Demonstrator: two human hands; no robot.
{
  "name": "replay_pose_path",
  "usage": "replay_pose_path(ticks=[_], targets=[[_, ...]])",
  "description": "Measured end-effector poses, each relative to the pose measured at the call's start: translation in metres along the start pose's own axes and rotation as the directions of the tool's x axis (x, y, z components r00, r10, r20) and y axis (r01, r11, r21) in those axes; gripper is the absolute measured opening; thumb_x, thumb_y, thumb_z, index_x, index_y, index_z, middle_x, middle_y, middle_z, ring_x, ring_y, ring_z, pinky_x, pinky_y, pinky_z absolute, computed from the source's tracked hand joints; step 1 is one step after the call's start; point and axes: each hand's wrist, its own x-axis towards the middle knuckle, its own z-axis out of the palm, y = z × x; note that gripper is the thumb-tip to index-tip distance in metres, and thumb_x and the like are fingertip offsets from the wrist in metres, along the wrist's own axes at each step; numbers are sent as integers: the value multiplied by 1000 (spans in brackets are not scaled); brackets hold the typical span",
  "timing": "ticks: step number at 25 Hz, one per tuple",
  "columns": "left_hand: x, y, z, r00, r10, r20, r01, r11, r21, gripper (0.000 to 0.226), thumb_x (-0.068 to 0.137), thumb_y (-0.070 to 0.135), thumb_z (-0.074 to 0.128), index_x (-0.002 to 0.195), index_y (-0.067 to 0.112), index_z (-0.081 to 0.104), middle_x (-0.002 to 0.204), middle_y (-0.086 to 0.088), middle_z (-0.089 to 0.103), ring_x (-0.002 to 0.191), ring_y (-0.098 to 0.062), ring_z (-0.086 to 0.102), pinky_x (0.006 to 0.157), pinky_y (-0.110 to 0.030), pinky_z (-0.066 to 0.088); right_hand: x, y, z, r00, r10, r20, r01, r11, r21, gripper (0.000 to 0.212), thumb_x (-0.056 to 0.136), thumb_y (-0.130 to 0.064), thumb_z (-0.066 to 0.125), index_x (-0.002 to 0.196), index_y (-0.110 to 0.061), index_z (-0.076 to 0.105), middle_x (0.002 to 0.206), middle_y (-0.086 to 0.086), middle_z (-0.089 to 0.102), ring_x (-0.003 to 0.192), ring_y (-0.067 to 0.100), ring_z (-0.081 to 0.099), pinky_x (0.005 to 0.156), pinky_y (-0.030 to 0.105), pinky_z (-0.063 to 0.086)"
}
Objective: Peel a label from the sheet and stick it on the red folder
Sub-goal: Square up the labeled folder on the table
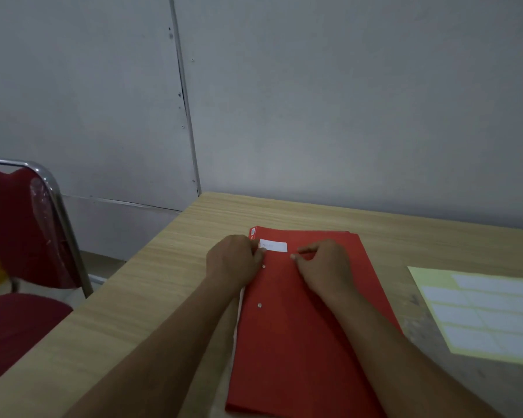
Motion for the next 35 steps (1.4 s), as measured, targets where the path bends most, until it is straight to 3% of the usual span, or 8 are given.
replay_pose_path(ticks=[2, 6, 9, 14, 18, 25, 31, 35], targets=[[-3, 2, -7, 995, -101, -22, 99, 992, -73, 43, 91, 51, 49, 112, 21, 72, 103, -4, 71, 97, -24, 65, 73, -32, 48, -1, 1, -21, 995, 82, -57, -86, 994, -69, 25, 78, -46, 78, 91, -24, 76, 97, 0, 74, 99, 25, 67, 80, 33, 54], [-11, 9, -20, 957, -289, 14, 285, 931, -227, 46, 81, 50, 61, 91, 6, 69, 96, -10, 71, 90, -28, 66, 66, -29, 43, -15, 14, -58, 932, 363, -3, -332, 847, -415, 87, 71, -72, 69, 133, -14, 48, 134, 13, 50, 127, 38, 45, 96, 46, 45], [-25, 21, -27, 948, -309, 83, 319, 926, -202, 44, 76, 53, 69, 70, 13, 51, 82, -5, 63, 86, -28, 65, 63, -30, 40, -30, 23, -75, 889, 459, 7, -407, 796, -449, 104, 63, -77, 72, 137, -12, 42, 140, 15, 45, 130, 38, 42, 97, 49, 45], [-40, 26, -29, 938, -318, 139, 338, 929, -152, 44, 76, 49, 71, 87, 7, 63, 102, -13, 69, 98, -29, 65, 68, -28, 40, -40, 23, -77, 877, 476, 57, -409, 805, -430, 105, 58, -71, 81, 137, -10, 47, 140, 17, 47, 130, 36, 46, 99, 47, 45], [-45, 21, -31, 930, -322, 175, 350, 923, -159, 49, 74, 48, 77, 64, 15, 42, 97, -11, 68, 89, -26, 64, 65, -28, 39, -43, 24, -76, 866, 497, 52, -426, 788, -444, 101, 57, -69, 82, 134, -11, 51, 138, 15, 50, 129, 35, 47, 98, 46, 44], [-44, 19, -31, 928, -335, 165, 362, 915, -178, 53, 70, 44, 84, 65, 16, 39, 92, -9, 65, 74, -19, 52, 63, -29, 41, -39, 23, -75, 847, 524, 90, -446, 792, -416, 97, 61, -62, 85, 137, -12, 53, 138, 14, 54, 129, 37, 49, 97, 46, 45], [-44, 19, -30, 938, -311, 152, 333, 931, -149, 45, 74, 40, 82, 72, 14, 46, 101, -14, 68, 93, -28, 65, 66, -31, 41, -35, 19, -76, 818, 564, 113, -479, 777, -408, 94, 61, -59, 87, 136, -13, 54, 137, 17, 52, 128, 37, 49, 98, 44, 47], [-41, 14, -29, 940, -307, 147, 327, 934, -143, 42, 76, 38, 80, 94, 5, 62, 104, -15, 67, 97, -29, 65, 68, -30, 40, -33, 18, -71, 832, 540, 126, -460, 799, -387, 90, 60, -59, 88, 131, -12, 58, 133, 17, 57, 127, 35, 52, 96, 41, 48]])
